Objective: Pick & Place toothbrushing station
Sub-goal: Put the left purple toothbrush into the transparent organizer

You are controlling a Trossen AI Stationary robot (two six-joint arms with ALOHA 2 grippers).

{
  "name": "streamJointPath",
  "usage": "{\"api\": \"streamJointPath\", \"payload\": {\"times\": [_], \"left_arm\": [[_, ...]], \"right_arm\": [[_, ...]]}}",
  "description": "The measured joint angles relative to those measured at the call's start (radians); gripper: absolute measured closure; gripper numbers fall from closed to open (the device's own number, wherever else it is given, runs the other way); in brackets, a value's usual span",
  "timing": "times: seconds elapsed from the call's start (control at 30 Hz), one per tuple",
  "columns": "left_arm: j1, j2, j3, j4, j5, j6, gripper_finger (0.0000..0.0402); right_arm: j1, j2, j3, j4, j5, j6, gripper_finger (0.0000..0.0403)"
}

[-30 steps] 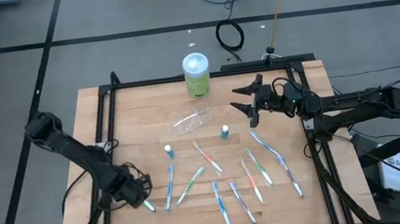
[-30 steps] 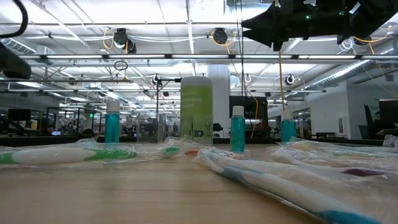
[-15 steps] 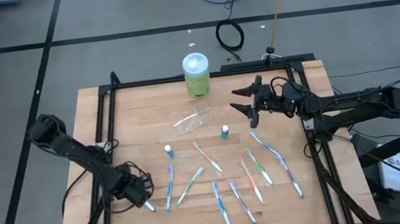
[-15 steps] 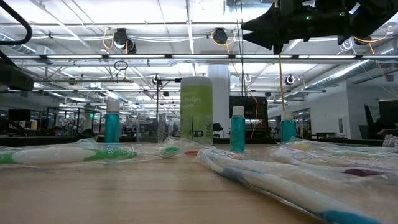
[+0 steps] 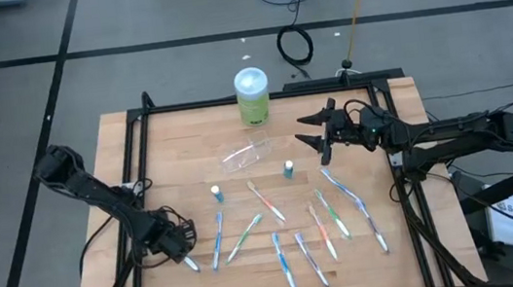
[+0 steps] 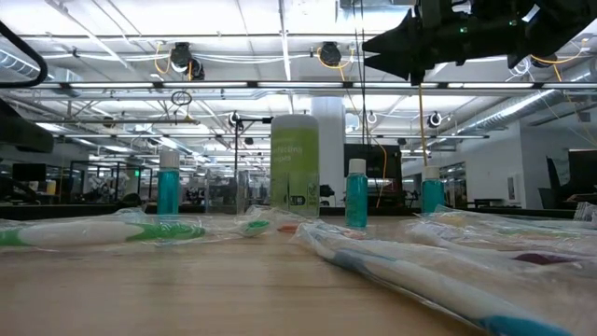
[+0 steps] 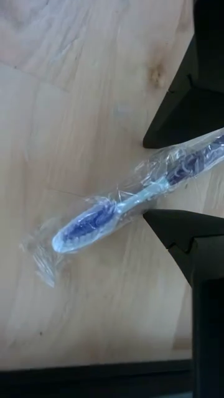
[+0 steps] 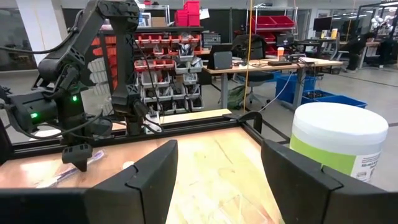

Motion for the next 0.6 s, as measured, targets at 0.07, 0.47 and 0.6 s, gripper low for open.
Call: {"api": "streamJointPath", "payload": {"times": [0.07,0.47,0.6], "left_arm": [[-0.001,0.000,0.000,0.004,-0.006,0.033,0.0220],[0.000,0.002,-0.002,-0.037,-0.065,0.144,0.0288],[0.000,0.002,-0.003,-0.047,-0.107,0.149,0.0344]], "right_arm": [[0.000,0.000,0.000,0.000,0.000,0.000,0.0179],[0.000,0.000,0.000,0.019,0.000,0.000,0.0179],[0.000,0.000,0.000,0.026,0.000,0.000,0.0179]]}}
